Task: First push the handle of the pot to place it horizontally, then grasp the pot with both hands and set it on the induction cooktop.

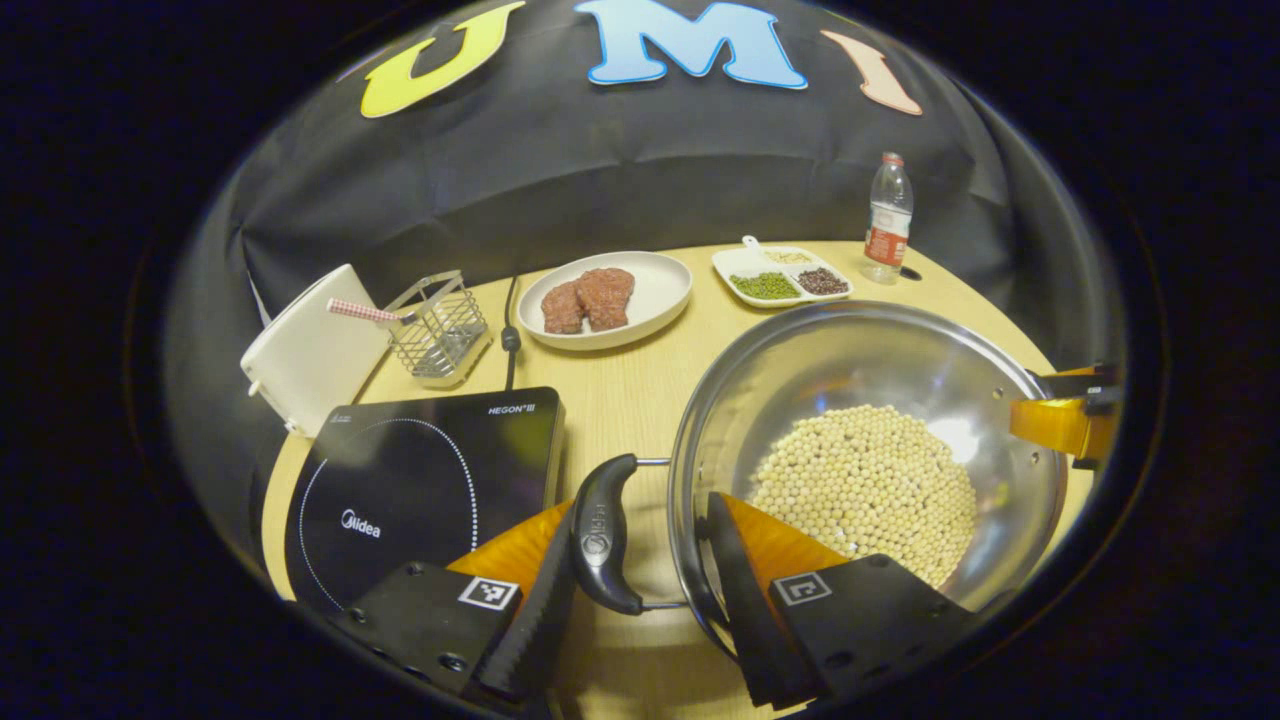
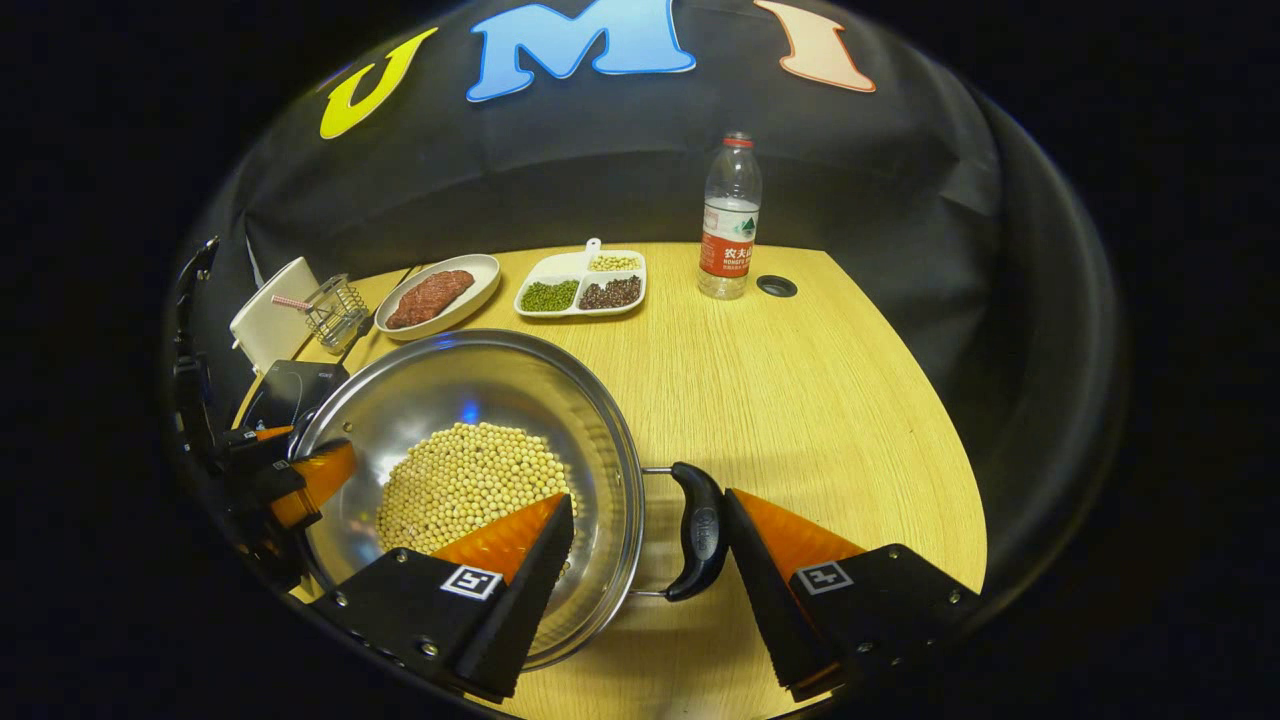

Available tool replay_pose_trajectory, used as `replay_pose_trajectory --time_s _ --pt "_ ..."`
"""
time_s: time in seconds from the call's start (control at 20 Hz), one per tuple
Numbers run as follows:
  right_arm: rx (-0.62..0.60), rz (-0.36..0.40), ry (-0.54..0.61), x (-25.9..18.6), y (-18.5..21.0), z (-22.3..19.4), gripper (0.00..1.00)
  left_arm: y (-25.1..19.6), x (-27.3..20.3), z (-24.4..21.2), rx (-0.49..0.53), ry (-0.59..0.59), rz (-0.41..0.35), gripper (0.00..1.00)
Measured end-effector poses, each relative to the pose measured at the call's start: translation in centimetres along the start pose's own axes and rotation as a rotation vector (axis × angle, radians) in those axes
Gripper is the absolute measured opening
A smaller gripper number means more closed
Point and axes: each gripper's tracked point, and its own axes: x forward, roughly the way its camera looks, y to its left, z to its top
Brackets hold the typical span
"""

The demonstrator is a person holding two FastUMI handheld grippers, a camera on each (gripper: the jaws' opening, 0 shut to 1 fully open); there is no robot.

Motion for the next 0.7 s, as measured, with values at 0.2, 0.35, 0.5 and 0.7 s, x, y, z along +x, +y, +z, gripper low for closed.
replay_pose_trajectory --time_s 0.2,0.35,0.5,0.7 --pt "0.016 -0.05 -0.007 0.1 -1.2 0.1 0.76 0.0 -0.2 -0.1 -0.026 -0.006 -0.011 0.71" --pt "0.012 -0.049 0.005 0.3 -1.2 -0.1 0.52 0.0 -0.1 -0.1 -0.038 -0.005 -0.013 0.67" --pt "-0.012 -0.055 0.005 0.1 -1.3 -0.1 0.53 -0.1 0.0 0.1 -0.058 -0.016 -0.013 0.7" --pt "-0.023 -0.06 0.009 0.3 -1.2 -0.1 0.47 -0.1 -0.1 0.1 -0.058 -0.014 -0.011 0.68"
